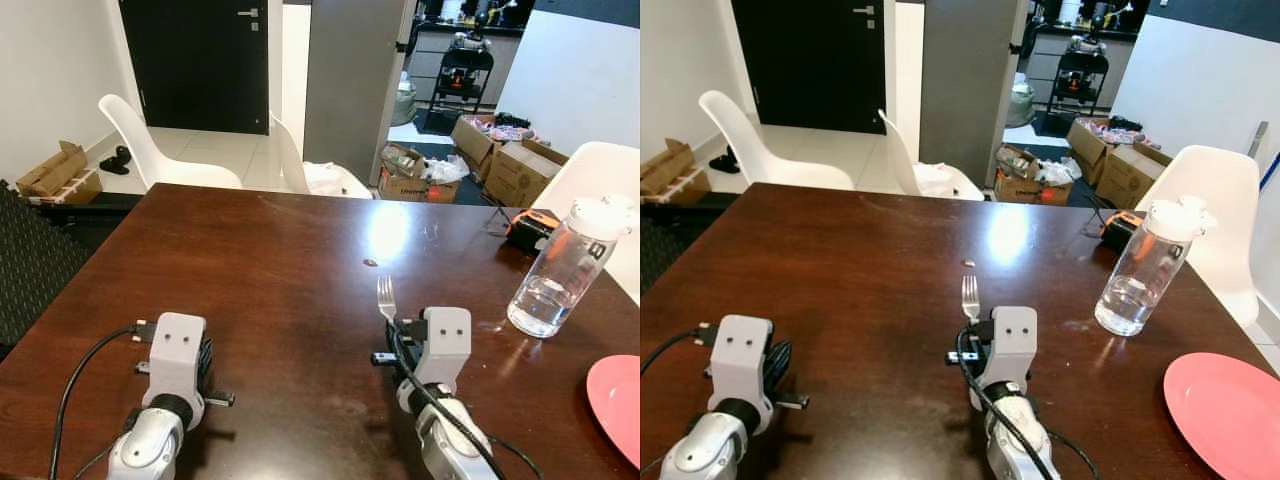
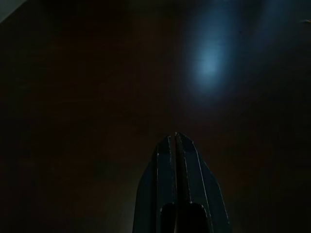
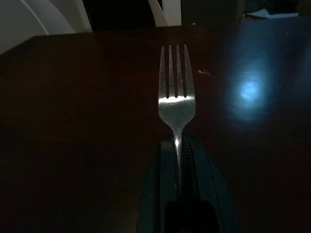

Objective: Setting the table

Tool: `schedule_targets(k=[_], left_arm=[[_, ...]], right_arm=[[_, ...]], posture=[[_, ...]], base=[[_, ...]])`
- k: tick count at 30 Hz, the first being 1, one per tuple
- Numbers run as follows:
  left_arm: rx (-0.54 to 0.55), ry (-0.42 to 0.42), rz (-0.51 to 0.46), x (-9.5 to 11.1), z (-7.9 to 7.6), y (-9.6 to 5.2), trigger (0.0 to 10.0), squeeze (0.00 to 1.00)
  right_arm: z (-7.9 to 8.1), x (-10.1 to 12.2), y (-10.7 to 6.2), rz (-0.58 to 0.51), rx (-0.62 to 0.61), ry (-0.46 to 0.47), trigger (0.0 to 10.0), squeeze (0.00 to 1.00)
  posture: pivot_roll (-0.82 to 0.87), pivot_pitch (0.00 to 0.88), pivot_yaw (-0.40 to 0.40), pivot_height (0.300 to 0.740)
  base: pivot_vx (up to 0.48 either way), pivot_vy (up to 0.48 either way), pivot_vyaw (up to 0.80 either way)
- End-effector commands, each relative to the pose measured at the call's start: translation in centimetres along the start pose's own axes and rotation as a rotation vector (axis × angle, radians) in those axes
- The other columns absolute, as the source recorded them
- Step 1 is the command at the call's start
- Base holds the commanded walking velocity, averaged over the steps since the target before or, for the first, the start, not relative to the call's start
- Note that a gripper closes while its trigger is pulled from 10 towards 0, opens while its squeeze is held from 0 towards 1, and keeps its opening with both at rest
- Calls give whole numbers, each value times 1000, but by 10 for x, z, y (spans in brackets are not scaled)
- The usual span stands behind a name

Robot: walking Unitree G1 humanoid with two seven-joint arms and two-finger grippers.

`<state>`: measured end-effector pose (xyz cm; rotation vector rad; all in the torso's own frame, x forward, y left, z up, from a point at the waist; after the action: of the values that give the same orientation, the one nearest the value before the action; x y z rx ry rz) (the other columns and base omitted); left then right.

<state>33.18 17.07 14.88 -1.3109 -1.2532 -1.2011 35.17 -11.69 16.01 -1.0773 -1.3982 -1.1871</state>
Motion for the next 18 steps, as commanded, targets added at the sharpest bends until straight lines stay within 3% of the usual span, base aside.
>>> schedule_targets(k=[1, 5, 7, 11, 18], left_arm=[[-9, -12, 17, -8, 0, -3, 10000, 0], [-50, -43, 12, -11, -10, -2, 10000, 0], [-68, -62, 4, -13, -24, 6, 10000, 0], [-86, -82, -6, -14, -34, 13, 10000, 0], [-97, -64, 41, -31, -38, 15, 10000, 0]], right_arm=[[-2, -8, -4, 21, -9, -15, 10000, 0], [-3, -11, -6, 28, -9, -35, 10000, 0], [-6, -15, -9, 42, -17, -46, 10000, 0], [-6, -18, -13, 40, -10, -86, 10000, 0], [-3, -32, -22, 57, 2, -136, 10000, 0]], posture=[[44, 123, 21, 740], [40, 124, 17, 740], [33, 120, 17, 740], [24, 117, 20, 740], [17, 117, 27, 740]], base=[[0, 0, 0], [0, 0, 0], [0, 0, 0], [0, 0, 0], [0, 0, 0]])
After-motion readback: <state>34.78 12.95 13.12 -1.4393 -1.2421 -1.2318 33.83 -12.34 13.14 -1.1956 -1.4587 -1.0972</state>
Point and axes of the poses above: a point about 5 cm out from each wrist's last joint towards the gripper, its own y axis pointing out of the wrist towards the gripper, its own x axis along the axis of the wrist's last joint, z = x × y, the point moved 4 cm from there along y, pointing out of the wrist towards the gripper, and after that the axes turned 10 degrees about -y, right-handed, at the moved point
